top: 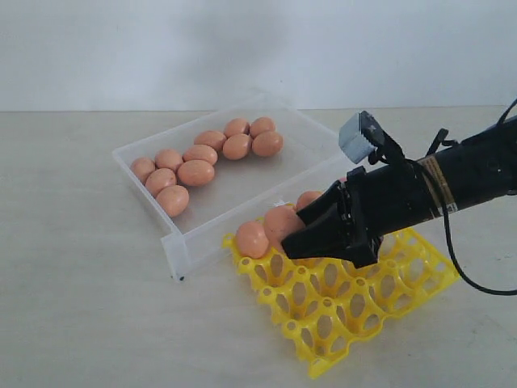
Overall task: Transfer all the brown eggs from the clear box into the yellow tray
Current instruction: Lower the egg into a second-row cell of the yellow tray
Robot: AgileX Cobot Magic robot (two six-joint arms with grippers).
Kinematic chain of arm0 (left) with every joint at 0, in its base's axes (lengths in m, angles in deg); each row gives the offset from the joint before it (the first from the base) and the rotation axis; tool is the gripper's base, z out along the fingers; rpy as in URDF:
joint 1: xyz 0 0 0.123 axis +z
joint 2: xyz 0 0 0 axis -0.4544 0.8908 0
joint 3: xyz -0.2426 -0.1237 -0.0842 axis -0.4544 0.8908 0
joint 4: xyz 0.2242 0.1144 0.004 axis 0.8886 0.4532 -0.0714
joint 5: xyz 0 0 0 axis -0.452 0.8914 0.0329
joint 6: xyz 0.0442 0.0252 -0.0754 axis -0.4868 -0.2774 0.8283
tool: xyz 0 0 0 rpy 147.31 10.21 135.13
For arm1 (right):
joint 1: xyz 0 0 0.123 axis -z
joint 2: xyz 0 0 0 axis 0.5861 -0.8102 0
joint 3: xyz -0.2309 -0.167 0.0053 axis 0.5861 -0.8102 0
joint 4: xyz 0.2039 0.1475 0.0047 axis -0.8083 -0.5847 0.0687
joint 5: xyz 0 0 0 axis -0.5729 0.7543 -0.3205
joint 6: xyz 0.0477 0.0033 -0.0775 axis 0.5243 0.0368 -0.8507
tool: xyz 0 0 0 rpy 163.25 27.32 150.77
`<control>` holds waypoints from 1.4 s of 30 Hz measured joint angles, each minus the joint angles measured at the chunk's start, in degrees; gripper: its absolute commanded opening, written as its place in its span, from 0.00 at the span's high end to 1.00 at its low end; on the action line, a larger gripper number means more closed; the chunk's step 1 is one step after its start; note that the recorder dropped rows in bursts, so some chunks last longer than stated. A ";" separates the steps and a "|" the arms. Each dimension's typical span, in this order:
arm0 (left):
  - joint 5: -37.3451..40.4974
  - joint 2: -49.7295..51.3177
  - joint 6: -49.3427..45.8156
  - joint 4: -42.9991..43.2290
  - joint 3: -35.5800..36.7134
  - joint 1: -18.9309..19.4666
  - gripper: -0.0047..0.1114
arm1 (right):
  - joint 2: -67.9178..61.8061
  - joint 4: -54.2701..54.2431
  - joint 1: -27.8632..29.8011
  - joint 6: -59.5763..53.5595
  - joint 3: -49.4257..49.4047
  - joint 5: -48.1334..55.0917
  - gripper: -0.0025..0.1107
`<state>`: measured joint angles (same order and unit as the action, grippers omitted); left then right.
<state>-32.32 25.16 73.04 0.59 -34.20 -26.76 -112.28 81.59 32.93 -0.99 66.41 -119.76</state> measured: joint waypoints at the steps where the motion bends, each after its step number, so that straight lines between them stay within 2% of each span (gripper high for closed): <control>1: 0.00 0.00 0.00 0.00 0.00 0.00 0.92 | 0.00 0.00 -0.39 -0.16 0.00 0.43 0.98; 6: 0.00 0.00 0.00 0.00 0.00 0.00 0.92 | -1.32 -0.98 -3.51 -0.97 0.00 3.28 0.98; 10: 0.00 0.00 0.00 0.00 0.00 0.00 0.92 | -1.81 -1.99 -3.90 -1.31 0.00 7.40 0.98; 17: 0.00 0.00 0.00 0.00 0.00 0.00 0.92 | -3.78 -6.27 -3.99 -1.31 0.00 8.06 0.98; 22: 0.00 0.00 0.00 0.00 0.00 0.00 0.92 | -5.62 -6.50 -6.30 -1.31 0.00 8.57 0.94; 26: 0.00 0.00 0.00 0.00 0.00 0.00 0.92 | -5.86 -6.63 -6.30 -1.31 0.00 10.53 0.87; 32: 0.00 0.00 0.00 0.00 0.00 0.00 0.92 | -5.86 -8.17 -6.30 -1.31 0.00 10.78 0.61; 34: 0.00 0.00 0.00 0.00 0.00 0.00 0.92 | -5.86 -8.32 -6.30 -1.31 0.00 10.78 0.55; 42: 0.00 0.00 0.00 0.00 0.00 0.00 0.92 | -5.86 -8.35 -6.30 -0.61 0.00 10.78 0.54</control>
<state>-32.32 25.16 73.04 0.59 -34.20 -26.76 -118.14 73.24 26.63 -1.60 66.41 -108.98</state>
